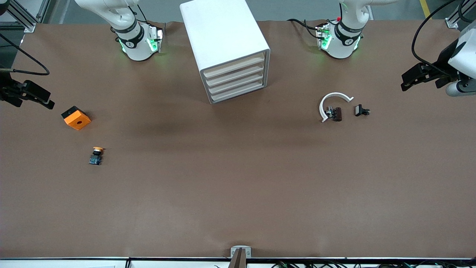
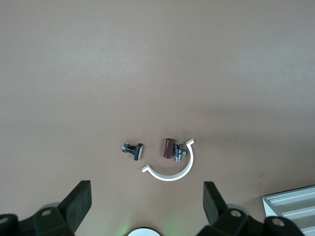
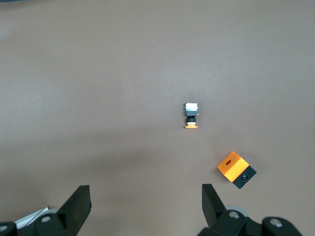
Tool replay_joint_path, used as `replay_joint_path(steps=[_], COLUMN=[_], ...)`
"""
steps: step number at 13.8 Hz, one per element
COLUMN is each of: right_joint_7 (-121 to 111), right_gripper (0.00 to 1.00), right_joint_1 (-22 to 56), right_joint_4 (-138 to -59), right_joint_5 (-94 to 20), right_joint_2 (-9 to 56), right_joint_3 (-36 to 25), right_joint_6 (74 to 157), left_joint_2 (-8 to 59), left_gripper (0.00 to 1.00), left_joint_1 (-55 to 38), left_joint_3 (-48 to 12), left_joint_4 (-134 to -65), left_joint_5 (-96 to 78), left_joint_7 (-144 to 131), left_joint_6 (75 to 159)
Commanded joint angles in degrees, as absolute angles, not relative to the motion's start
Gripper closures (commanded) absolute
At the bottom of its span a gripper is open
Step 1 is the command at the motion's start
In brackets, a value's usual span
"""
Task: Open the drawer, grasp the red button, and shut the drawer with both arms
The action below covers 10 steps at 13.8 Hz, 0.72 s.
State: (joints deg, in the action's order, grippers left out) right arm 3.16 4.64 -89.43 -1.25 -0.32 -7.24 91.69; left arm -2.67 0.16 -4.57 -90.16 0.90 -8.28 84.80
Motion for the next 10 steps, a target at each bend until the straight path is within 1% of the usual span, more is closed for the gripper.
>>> replay_joint_path(steps=[1, 7, 10], right_joint_7=[3.25, 3.16, 3.16], right_gripper=[0.00, 0.00, 0.00], right_joint_1=[5.10, 5.19, 5.27], right_joint_4=[-87.89, -87.89, -87.89], right_joint_5=[-1.14, -1.14, -1.14], right_joint_2=[0.35, 0.35, 0.35], right_joint_3=[-7.65, -7.65, -7.56], right_joint_6=[91.14, 91.05, 90.97], left_joint_2=[-2.37, -1.06, 4.29], left_gripper=[0.00, 0.00, 0.00], left_joint_1=[0.35, 0.44, 0.53], left_joint_3=[-4.57, -4.48, -4.66], left_joint_4=[-89.03, -87.80, -87.71], left_joint_5=[1.23, 1.49, 1.67], left_joint_7=[-7.30, -7.91, -8.52], left_joint_6=[84.29, 84.29, 84.29])
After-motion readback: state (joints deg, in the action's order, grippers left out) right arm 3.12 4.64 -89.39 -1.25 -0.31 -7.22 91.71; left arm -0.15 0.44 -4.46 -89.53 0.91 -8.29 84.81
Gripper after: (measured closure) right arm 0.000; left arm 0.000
